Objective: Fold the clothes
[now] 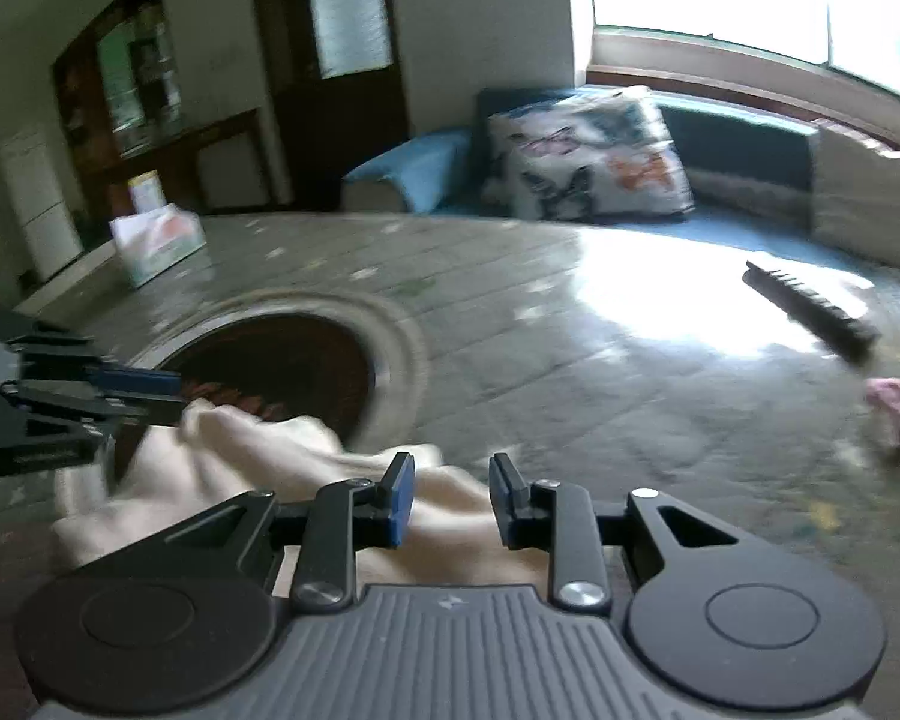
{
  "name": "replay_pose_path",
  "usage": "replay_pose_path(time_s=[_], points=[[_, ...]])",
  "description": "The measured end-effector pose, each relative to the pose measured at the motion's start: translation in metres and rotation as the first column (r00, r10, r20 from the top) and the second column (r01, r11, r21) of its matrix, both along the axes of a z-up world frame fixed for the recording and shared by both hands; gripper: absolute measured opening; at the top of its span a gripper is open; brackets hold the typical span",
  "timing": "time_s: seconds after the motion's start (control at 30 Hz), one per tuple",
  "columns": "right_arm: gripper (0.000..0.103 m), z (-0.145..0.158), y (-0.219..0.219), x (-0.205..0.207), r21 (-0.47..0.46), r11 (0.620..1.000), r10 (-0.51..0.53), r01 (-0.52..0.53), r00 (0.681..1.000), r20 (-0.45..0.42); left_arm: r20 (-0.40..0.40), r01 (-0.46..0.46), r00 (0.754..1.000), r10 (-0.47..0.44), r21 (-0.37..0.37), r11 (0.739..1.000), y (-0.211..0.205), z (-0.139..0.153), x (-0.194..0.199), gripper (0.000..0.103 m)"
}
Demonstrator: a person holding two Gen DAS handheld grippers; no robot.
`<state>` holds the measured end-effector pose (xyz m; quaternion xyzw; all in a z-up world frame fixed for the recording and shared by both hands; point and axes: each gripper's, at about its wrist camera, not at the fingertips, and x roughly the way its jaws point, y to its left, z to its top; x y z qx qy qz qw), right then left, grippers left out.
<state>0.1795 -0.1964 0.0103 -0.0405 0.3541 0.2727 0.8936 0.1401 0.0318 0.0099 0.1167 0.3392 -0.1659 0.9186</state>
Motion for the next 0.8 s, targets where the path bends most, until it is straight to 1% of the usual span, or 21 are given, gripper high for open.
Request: replay_pose_path(time_s=[0.1,0.17,0.27,0.4,0.6,0.63,0.7,0.8], points=[[0.027,-0.010,0.018,0.008,-0.007,0.999,0.031,-0.031,0.999,-0.038,-0.027,0.025,0.999,-0.026,-0.013,1.000,-0.017,-0.005,0.010,0.019],[0.027,-0.018,0.027,0.013,-0.025,0.999,0.041,-0.042,0.998,-0.051,-0.044,0.026,0.999,-0.027,-0.018,0.999,-0.024,-0.011,0.018,0.019],[0.027,-0.028,0.035,0.013,-0.067,0.997,0.043,-0.045,0.999,-0.028,-0.049,0.013,0.999,-0.013,-0.005,1.000,-0.028,-0.018,0.029,0.019],[0.027,-0.031,0.037,0.011,-0.077,0.996,0.042,-0.042,0.999,0.002,-0.043,0.003,0.999,-0.003,-0.004,1.000,-0.029,-0.024,0.032,0.019],[0.028,-0.020,0.031,0.000,-0.080,0.996,0.044,-0.041,0.999,0.031,-0.034,-0.002,0.999,0.002,0.005,1.000,-0.030,-0.025,0.029,0.019],[0.028,-0.021,0.028,-0.001,-0.076,0.996,0.038,-0.036,0.999,0.024,-0.030,0.000,1.000,0.001,0.010,1.000,-0.031,-0.025,0.028,0.019],[0.034,-0.023,0.021,0.000,-0.063,0.998,0.021,-0.021,1.000,0.005,-0.023,0.002,1.000,-0.001,0.020,1.000,-0.033,-0.026,0.026,0.019],[0.034,-0.024,0.005,0.001,-0.042,0.999,-0.024,0.024,1.000,-0.009,-0.024,0.001,1.000,-0.001,0.020,1.000,-0.031,-0.025,0.029,0.019]])
